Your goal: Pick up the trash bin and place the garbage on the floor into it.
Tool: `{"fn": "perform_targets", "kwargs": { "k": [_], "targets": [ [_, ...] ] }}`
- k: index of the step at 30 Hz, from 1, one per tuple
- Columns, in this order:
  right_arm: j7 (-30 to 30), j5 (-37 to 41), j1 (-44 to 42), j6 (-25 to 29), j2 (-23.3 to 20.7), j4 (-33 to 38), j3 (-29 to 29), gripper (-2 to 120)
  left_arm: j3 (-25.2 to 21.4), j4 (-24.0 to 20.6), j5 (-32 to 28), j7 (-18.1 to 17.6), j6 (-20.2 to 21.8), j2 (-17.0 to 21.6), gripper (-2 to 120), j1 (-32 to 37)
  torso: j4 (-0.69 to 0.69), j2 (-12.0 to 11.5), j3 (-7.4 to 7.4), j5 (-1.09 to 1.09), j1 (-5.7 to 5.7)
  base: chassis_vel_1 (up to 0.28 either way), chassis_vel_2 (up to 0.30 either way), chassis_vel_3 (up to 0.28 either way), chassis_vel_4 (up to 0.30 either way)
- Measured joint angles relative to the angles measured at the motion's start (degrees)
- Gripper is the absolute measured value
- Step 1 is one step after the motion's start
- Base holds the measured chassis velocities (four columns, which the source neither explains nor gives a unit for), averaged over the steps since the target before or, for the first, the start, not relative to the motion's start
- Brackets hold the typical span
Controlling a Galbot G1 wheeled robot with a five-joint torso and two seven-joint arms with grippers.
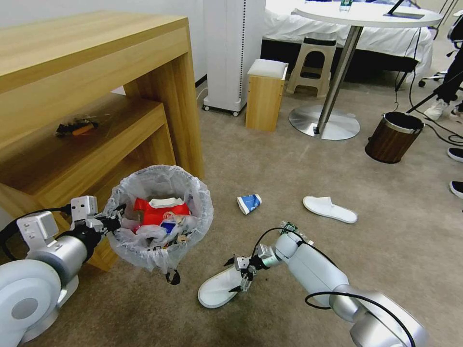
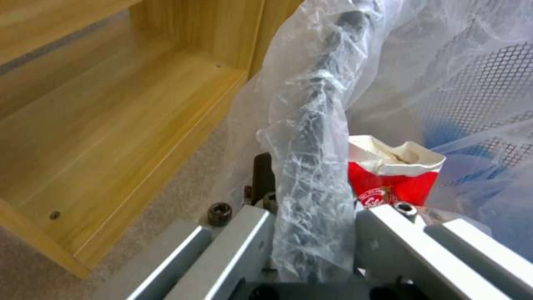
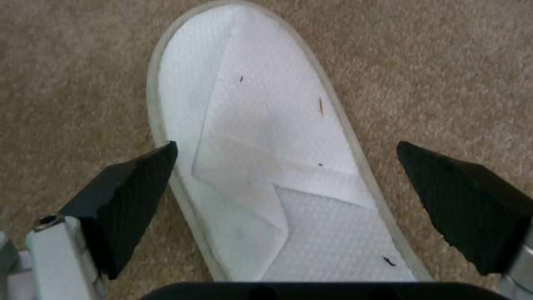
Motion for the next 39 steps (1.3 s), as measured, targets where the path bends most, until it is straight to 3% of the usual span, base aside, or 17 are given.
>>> {"fn": "perform_targets", "kwargs": {
  "k": [6,20,32,39],
  "targets": [
    [0.6,-0.4,0.0,0.0,0.0,-0.3,0.1,89,0.0,0.0,0.0,0.0,0.0,-0.2,0,0.1,0.0,0.0,0.0,0.0,0.0,0.0,0.0,0.0,0.0],
    [0.9,-1.2,0.0,0.1,0.5,-1.4,0.1,37,-0.2,-0.3,0.0,0.1,-0.1,-0.2,0,0.3,0.0,0.0,0.0,0.0,0.0,0.0,0.0,0.0,0.0],
    [1.7,-1.1,0.2,0.2,0.3,-1.4,0.3,32,-0.2,-0.2,0.0,0.2,-0.1,-0.2,0,0.3,0.0,0.0,0.0,0.0,0.0,0.0,0.0,0.0,0.0],
    [4.0,-1.0,0.2,0.2,0.3,-1.6,0.3,18,-0.2,-0.2,0.1,0.2,-0.1,-0.2,0,0.3,0.0,0.0,0.0,0.0,0.0,0.0,0.0,0.0,0.0]
  ]
}}
